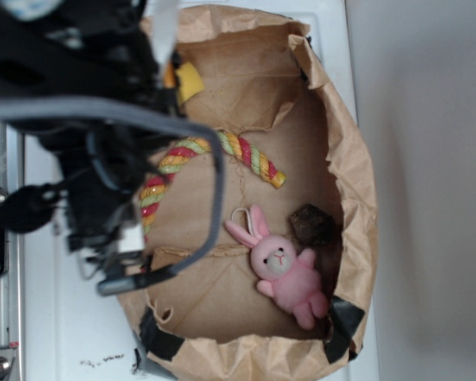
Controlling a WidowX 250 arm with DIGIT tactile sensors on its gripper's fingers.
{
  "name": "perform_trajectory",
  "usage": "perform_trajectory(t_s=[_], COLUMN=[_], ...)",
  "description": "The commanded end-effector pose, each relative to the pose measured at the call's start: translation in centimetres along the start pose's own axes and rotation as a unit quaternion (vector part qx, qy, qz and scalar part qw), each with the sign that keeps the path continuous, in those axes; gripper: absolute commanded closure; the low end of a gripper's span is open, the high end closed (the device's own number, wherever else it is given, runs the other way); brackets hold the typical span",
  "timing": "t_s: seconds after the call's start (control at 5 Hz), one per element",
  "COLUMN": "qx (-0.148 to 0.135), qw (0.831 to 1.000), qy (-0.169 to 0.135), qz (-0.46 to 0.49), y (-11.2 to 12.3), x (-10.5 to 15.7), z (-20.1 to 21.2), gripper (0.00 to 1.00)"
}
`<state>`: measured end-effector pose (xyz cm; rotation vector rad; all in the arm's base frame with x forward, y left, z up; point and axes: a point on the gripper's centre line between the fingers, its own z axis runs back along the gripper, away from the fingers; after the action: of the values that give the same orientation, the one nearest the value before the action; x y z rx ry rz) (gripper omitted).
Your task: Grab the green sponge.
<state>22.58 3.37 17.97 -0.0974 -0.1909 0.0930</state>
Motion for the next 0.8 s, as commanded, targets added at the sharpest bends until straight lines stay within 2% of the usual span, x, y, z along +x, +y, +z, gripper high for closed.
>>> perform_trajectory(t_s=[0.0,0.4,0.6], qx=[0.031,0.051,0.051], qw=[0.999,0.998,0.998], qy=[-0.009,0.028,0.028], qz=[-0.013,0.04,0.04], y=[-0.19,0.73,0.73], x=[2.88,2.26,2.26], z=[-2.59,-3.11,-3.11], gripper=[0.0,0.0,0.0])
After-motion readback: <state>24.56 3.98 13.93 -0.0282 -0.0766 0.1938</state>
